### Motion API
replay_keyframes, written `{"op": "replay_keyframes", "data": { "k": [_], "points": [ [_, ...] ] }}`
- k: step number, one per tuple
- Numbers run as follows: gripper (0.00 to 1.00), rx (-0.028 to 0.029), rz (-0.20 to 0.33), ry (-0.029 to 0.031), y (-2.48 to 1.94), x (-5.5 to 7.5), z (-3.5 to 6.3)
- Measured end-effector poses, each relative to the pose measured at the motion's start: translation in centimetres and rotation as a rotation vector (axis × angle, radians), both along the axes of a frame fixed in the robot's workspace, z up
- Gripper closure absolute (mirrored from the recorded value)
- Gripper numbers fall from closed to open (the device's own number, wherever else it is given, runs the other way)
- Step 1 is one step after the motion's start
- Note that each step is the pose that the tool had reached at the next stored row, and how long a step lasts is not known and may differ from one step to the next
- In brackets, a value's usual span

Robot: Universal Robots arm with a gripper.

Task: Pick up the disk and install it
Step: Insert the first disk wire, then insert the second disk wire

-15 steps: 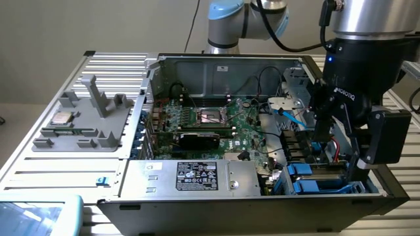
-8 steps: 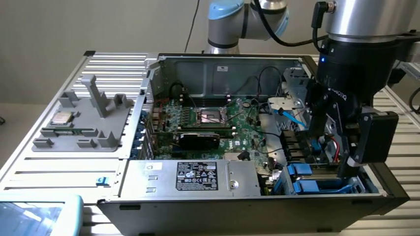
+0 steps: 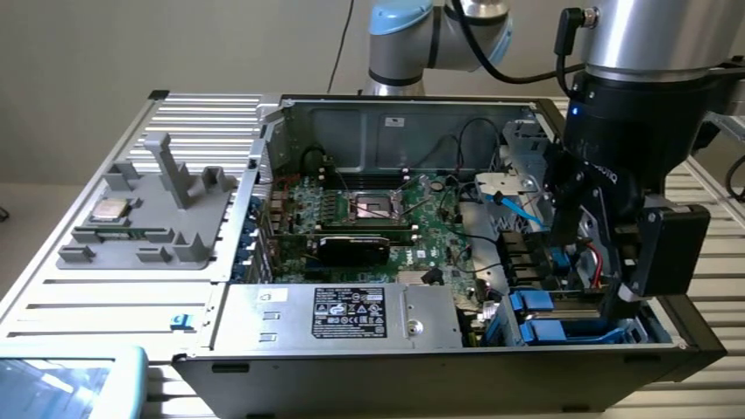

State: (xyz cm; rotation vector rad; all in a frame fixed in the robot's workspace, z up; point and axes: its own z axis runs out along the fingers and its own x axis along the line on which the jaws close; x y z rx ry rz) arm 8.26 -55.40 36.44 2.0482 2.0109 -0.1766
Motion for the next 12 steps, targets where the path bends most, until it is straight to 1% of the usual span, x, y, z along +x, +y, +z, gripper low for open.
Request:
{"op": "replay_keyframes", "data": {
  "k": [2, 4, 9, 11, 12],
  "points": [
    [0.01, 0.0002, -0.003, -0.0048, -0.13, 0.0, -0.12],
    [0.01, 0.0001, -0.01, -0.0068, -0.16, -0.01, -0.24],
    [0.01, -0.0001, -0.065, -0.0073, -0.16, -0.01, -0.45],
    [0.03, -0.0002, -0.085, -0.0073, -0.17, -0.01, -0.52],
    [0.11, -0.0003, -0.09, -0.0074, -0.17, -0.01, -0.57]
  ]
}}
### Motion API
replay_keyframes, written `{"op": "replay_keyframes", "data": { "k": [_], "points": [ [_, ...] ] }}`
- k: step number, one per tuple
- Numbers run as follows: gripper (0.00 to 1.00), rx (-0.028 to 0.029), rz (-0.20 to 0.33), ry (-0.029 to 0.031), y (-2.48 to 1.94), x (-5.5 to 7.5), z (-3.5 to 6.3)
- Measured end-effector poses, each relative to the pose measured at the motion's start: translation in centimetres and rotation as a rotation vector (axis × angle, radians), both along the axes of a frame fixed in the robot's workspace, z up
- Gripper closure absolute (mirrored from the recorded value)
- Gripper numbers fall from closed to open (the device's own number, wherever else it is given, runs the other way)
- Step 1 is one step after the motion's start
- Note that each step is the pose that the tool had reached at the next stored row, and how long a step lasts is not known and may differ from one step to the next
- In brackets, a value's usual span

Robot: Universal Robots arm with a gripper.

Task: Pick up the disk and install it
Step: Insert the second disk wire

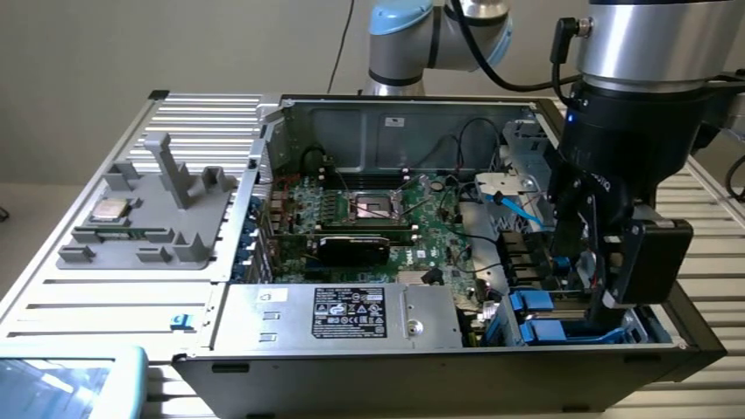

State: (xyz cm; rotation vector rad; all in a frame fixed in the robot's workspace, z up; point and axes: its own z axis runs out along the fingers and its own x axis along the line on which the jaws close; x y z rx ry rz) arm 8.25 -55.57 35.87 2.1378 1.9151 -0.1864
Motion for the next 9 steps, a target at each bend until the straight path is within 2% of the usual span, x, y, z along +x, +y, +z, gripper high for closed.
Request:
{"op": "replay_keyframes", "data": {
  "k": [5, 7, 9],
  "points": [
    [0.11, 0.0006, -0.011, -0.003, -0.01, -0.15, -0.23],
    [0.11, 0.0048, -0.012, -0.0079, -0.01, -0.31, -0.34],
    [0.11, 0.0103, -0.012, -0.0155, -0.01, -0.4, -0.46]
  ]
}}
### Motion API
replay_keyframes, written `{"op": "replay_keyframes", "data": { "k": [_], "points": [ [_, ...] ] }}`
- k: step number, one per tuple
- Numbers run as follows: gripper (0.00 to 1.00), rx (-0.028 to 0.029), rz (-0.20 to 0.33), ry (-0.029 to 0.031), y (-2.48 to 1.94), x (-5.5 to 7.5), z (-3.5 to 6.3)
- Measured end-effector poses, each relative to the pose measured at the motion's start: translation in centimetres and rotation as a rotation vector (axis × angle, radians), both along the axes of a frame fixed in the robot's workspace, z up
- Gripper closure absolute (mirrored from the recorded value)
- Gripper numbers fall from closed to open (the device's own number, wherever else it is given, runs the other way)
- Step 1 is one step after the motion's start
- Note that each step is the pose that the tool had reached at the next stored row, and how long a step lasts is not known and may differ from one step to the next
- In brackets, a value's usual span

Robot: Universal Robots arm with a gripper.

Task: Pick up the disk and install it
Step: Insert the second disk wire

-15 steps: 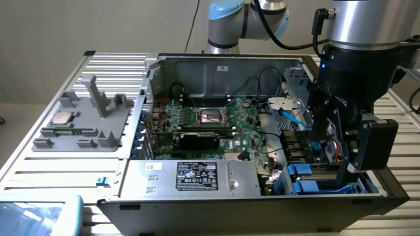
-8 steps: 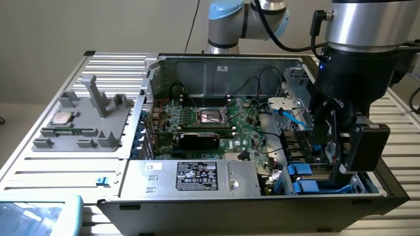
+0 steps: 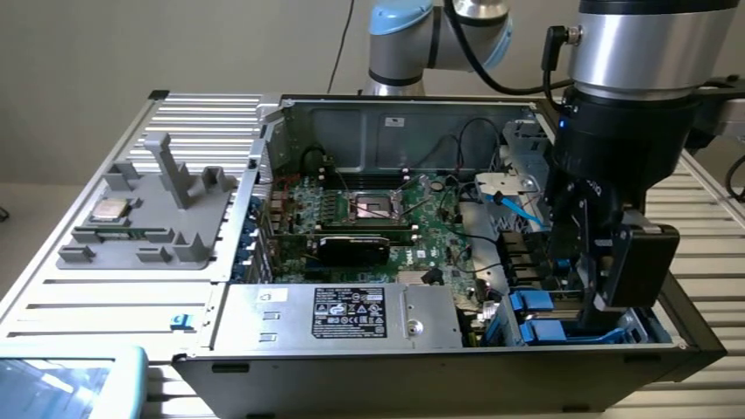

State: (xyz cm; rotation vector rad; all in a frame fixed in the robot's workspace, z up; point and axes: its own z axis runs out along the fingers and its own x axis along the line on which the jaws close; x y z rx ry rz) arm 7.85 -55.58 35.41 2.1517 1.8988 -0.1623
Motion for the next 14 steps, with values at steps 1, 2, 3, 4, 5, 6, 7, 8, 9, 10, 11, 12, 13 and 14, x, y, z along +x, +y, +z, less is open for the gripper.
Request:
{"op": "replay_keyframes", "data": {
  "k": [1, 2, 3, 4, 5, 6, 7, 8, 9, 10, 11, 12, 13, 14],
  "points": [
    [0.11, 0.0025, 0.0, -0.0041, 0.0, -0.01, -0.07],
    [0.11, 0.0045, 0.0, -0.0082, 0.0, -0.01, -0.12],
    [0.11, 0.0065, 0.0, -0.0128, 0.0, -0.02, -0.17],
    [0.11, 0.0085, 0.0, -0.0176, 0.0, -0.01, -0.22],
    [0.11, 0.0101, 0.0, -0.0217, 0.0, -0.01, -0.25],
    [0.11, 0.0112, 0.0, -0.0244, 0.0, -0.01, -0.27],
    [0.11, 0.0121, 0.0, -0.0257, 0.01, 0.0, -0.29],
    [0.13, 0.0131, 0.0, -0.0263, 0.01, -0.01, -0.31],
    [0.13, 0.0139, 0.0, -0.0265, 0.01, -0.01, -0.31],
    [0.2, 0.014, 0.0, -0.0266, 0.01, -0.01, -0.31],
    [0.2, 0.0141, 0.0, -0.0266, 0.01, -0.01, -0.31],
    [0.2, 0.0145, 0.0, -0.0266, 0.0, -0.01, -0.31],
    [0.2, 0.0155, 0.0, -0.0266, 0.0, -0.02, -0.3],
    [0.2, 0.0205, 0.0, -0.0267, 0.0, -0.02, -0.3]
  ]
}}
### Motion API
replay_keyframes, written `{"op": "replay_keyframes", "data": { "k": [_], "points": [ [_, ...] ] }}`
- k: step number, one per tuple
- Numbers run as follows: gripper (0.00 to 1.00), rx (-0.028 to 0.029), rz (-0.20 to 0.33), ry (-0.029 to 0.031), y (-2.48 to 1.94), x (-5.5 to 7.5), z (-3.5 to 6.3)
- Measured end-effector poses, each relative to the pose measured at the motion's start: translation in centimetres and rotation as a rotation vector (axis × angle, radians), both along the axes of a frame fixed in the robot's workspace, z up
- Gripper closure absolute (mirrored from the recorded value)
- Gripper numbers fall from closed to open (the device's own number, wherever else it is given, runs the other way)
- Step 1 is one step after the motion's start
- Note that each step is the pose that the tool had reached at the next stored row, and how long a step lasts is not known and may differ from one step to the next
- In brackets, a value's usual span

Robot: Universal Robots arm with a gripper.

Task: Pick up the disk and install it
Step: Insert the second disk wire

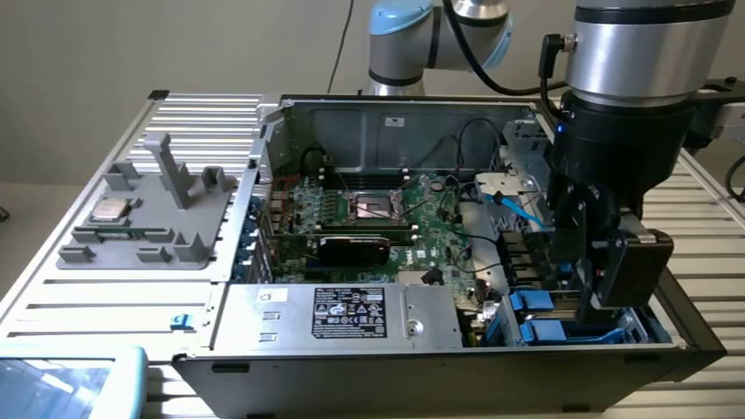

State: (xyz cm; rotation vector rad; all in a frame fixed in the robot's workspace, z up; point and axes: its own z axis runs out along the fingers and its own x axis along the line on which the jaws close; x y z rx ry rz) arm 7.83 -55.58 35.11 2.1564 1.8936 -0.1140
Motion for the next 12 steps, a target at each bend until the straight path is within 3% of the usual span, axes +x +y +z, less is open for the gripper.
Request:
{"op": "replay_keyframes", "data": {
  "k": [1, 3, 4, 9, 10, 12],
  "points": [
    [0.2, 0.0087, 0.0, -0.0002, 0.0, 0.0, -0.01],
    [0.2, 0.0329, 0.0, -0.001, 0.0, 0.01, 0.0],
    [0.2, 0.0355, 0.0, -0.0011, 0.01, 0.01, 0.0],
    [0.2, 0.0363, 0.0, -0.001, 0.0, 0.01, 0.0],
    [0.2, 0.0396, 0.0, -0.0012, 0.0, 0.0, 0.01],
    [0.2, 0.0569, 0.0, -0.006, 0.0, 0.0, -0.01]
  ]
}}
